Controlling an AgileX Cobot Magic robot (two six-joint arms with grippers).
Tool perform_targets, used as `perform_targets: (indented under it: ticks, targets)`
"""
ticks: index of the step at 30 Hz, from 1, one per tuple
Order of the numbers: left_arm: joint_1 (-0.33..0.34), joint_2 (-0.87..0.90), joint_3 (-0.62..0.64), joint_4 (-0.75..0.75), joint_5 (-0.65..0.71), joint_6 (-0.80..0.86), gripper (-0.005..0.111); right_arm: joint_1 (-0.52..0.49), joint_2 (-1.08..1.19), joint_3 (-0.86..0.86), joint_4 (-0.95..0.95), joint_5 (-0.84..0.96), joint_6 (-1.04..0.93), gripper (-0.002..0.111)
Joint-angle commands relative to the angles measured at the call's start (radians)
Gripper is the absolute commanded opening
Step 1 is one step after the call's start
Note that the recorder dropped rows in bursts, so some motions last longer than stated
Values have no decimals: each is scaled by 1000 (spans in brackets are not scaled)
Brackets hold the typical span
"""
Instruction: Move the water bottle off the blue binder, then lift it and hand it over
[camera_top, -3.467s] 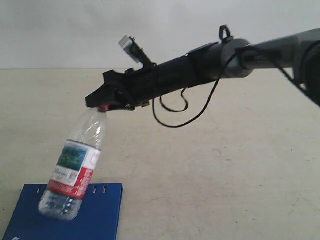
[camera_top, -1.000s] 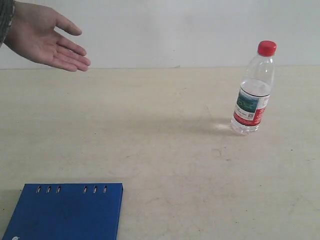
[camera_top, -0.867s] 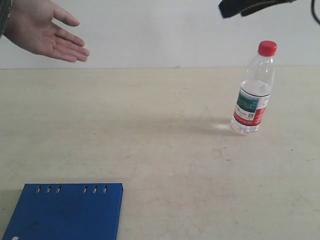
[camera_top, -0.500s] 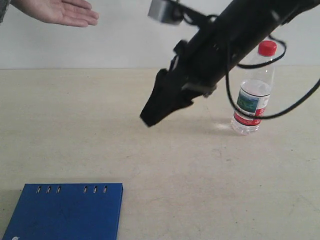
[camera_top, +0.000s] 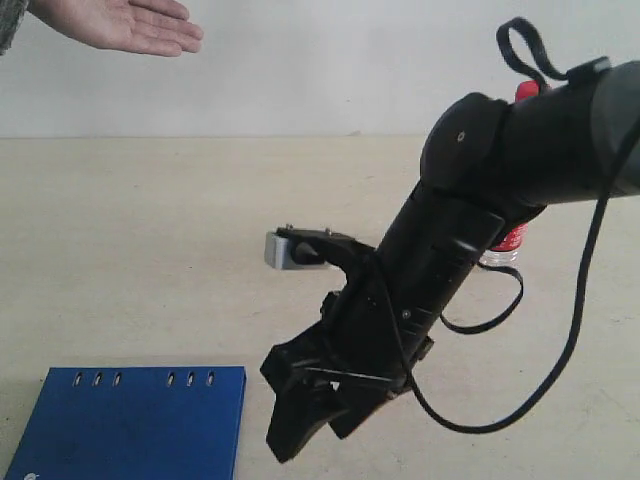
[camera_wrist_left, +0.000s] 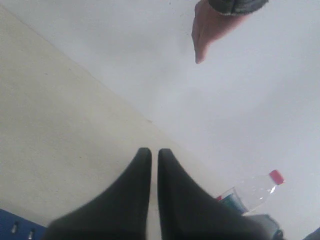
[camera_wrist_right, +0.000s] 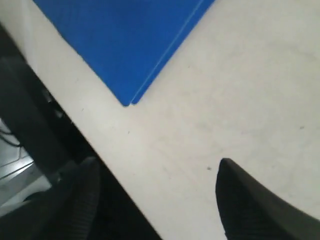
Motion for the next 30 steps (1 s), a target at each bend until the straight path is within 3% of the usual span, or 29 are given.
perform_targets:
  ticks: [1,3,5,8,20,23,28,30]
  targets:
    - [-6,-1,-1,-105,44,-23,5,1,25,8,130,85,-157,59]
    - [-6,-1,-1,-94,11,-5,5,1,23,8,159,73,-198,59]
    - [-6,-1,-1,-120,-151,-19,5,1,23,8,156,76,-196,59]
    - [-6,87,-116,-15,-53,140,5,1,23,8,163,86,-190,59]
    - [-6,1051,-376,3,75,518,7,1,46,8,280,-44,-168,59]
    - [-6,1183,-421,3,80,582,21,1,112,8,382,-49,-208,59]
    - [-4,1297,-476,1,145,577,62,1,211,6,530,-36,-276,59]
    - [-4,1327,-481,1,162,553,67,1,217,6,532,-47,-301,59]
